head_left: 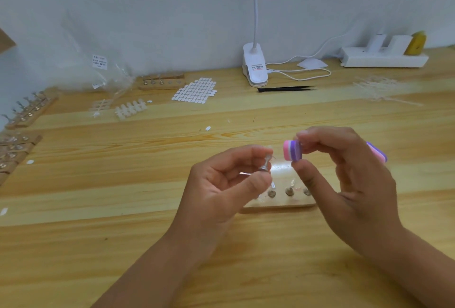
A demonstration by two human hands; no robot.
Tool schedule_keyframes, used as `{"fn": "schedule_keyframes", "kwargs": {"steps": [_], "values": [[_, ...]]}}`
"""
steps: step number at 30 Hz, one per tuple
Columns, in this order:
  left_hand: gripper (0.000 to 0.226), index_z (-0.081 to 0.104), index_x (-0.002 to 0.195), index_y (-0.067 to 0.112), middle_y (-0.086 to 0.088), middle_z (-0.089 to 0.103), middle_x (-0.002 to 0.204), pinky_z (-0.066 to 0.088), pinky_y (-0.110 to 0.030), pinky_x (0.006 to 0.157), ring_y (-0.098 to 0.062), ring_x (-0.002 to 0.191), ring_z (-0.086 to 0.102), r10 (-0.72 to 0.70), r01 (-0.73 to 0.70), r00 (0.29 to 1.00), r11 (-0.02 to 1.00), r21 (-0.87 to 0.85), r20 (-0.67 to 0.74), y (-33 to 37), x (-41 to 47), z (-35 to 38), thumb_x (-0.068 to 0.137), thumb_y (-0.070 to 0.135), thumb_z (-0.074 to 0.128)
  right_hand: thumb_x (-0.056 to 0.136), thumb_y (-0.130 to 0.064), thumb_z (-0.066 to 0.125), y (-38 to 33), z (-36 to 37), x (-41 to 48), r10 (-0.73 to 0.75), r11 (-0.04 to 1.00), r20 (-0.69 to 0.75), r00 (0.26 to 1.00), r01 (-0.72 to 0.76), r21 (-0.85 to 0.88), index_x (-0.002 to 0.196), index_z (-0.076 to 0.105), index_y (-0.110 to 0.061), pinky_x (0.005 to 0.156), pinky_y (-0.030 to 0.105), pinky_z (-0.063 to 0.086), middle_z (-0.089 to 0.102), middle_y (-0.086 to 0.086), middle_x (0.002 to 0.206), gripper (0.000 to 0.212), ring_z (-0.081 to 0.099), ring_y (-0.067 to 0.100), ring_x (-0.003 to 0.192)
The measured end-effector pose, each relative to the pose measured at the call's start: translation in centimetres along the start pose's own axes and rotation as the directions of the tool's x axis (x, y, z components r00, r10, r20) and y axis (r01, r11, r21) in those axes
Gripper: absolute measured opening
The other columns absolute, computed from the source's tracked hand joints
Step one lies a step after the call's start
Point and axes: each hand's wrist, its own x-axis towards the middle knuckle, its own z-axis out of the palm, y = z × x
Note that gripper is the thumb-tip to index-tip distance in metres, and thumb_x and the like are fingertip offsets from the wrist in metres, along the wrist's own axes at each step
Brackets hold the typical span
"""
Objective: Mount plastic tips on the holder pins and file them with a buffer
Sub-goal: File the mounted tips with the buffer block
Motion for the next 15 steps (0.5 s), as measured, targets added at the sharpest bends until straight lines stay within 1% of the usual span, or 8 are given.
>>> {"fn": "schedule_keyframes", "kwargs": {"steps": [1, 2, 4, 6, 9, 12, 13, 15], "values": [[0.029, 0.074, 0.103, 0.015, -0.003, 0.070, 0.087, 0.052, -0.022, 0.071, -0.013, 0.081, 0.065, -0.002, 0.002, 1.000, 1.000, 0.006, 0.000, -0.02, 0.03, 0.01, 0.074, 0.016, 0.074, 0.095, -0.018, 0.063, -0.01, 0.03, -0.11, 0.000, 1.000, 0.002, 1.000, 0.000, -0.012, 0.127, 0.055, -0.028, 0.093, 0.027, 0.049, 0.061, -0.013, 0.117, 0.034, 0.065, 0.018, 0.103], [0.029, 0.073, 0.104, 0.016, -0.004, 0.070, 0.087, 0.052, -0.023, 0.071, -0.014, 0.082, 0.065, 0.002, -0.002, 1.000, 1.000, 0.011, 0.001, -0.02, 0.06, 0.02, 0.075, 0.015, 0.072, 0.095, -0.018, 0.063, 0.07, -0.01, -0.15, -0.012, 0.999, 0.011, 1.000, 0.012, -0.049, 0.127, 0.054, -0.027, 0.093, 0.021, 0.047, 0.060, -0.013, 0.118, 0.035, 0.064, 0.014, 0.104], [0.029, 0.072, 0.105, 0.016, -0.005, 0.071, 0.086, 0.052, -0.023, 0.071, -0.015, 0.079, 0.065, 0.012, -0.012, 1.000, 1.000, 0.025, -0.006, -0.07, 0.12, -0.01, 0.078, 0.007, 0.068, 0.095, -0.016, 0.062, 0.34, -0.17, -0.02, -0.035, 0.990, 0.030, 0.999, 0.039, -0.139, 0.124, 0.057, -0.024, 0.090, 0.009, 0.041, 0.059, -0.013, 0.115, 0.030, 0.060, 0.004, 0.104], [0.031, 0.073, 0.104, 0.015, -0.008, 0.071, 0.083, 0.051, -0.023, 0.069, -0.016, 0.076, 0.064, 0.013, -0.011, 0.999, 0.999, 0.039, -0.032, -0.23, 0.17, -0.07, 0.081, -0.001, 0.060, 0.094, -0.014, 0.062, 0.54, -0.22, 0.18, -0.035, 0.984, 0.028, 0.999, 0.039, -0.175, 0.120, 0.058, -0.020, 0.088, 0.005, 0.038, 0.058, -0.014, 0.110, 0.027, 0.058, 0.001, 0.103], [0.033, 0.074, 0.101, 0.015, -0.007, 0.070, 0.079, 0.051, -0.023, 0.067, -0.016, 0.073, 0.063, 0.016, -0.010, 0.996, 0.998, 0.066, -0.083, -0.38, 0.33, -0.07, 0.083, -0.001, 0.051, 0.094, -0.014, 0.062, 0.60, -0.14, 0.19, -0.036, 0.984, 0.029, 0.999, 0.040, -0.173, 0.119, 0.058, -0.019, 0.091, 0.010, 0.040, 0.060, -0.008, 0.111, 0.026, 0.060, 0.007, 0.103], [0.033, 0.074, 0.095, 0.015, -0.003, 0.066, 0.075, 0.050, -0.020, 0.067, -0.014, 0.069, 0.059, 0.028, -0.016, 0.994, 0.993, 0.114, -0.108, -0.33, 0.45, -0.07, 0.083, -0.002, 0.049, 0.094, -0.014, 0.061, 0.45, 0.01, 0.05, -0.039, 0.986, 0.062, 0.997, 0.048, -0.159, 0.119, 0.060, -0.016, 0.096, 0.025, 0.047, 0.063, 0.000, 0.107, 0.025, 0.063, 0.018, 0.103], [0.035, 0.074, 0.092, 0.017, -0.002, 0.065, 0.074, 0.050, -0.019, 0.066, -0.014, 0.068, 0.058, 0.025, -0.010, 0.993, 0.992, 0.126, -0.115, -0.37, 0.46, -0.12, 0.083, -0.004, 0.047, 0.095, -0.013, 0.061, 0.39, 0.08, 0.02, -0.040, 0.986, 0.073, 0.996, 0.052, -0.160, 0.119, 0.061, -0.015, 0.096, 0.027, 0.047, 0.063, 0.000, 0.105, 0.024, 0.063, 0.018, 0.103], [0.045, 0.073, 0.087, 0.019, 0.000, 0.063, 0.071, 0.049, -0.021, 0.064, -0.013, 0.066, 0.057, 0.003, 0.016, 0.991, 0.989, 0.144, -0.136, -0.57, 0.48, -0.27, 0.085, -0.013, 0.042, 0.095, -0.014, 0.060, 0.27, 0.20, 0.01, -0.042, 0.985, 0.091, 0.995, 0.057, -0.161, 0.118, 0.062, -0.014, 0.097, 0.026, 0.047, 0.063, -0.003, 0.104, 0.023, 0.062, 0.016, 0.104]]}}
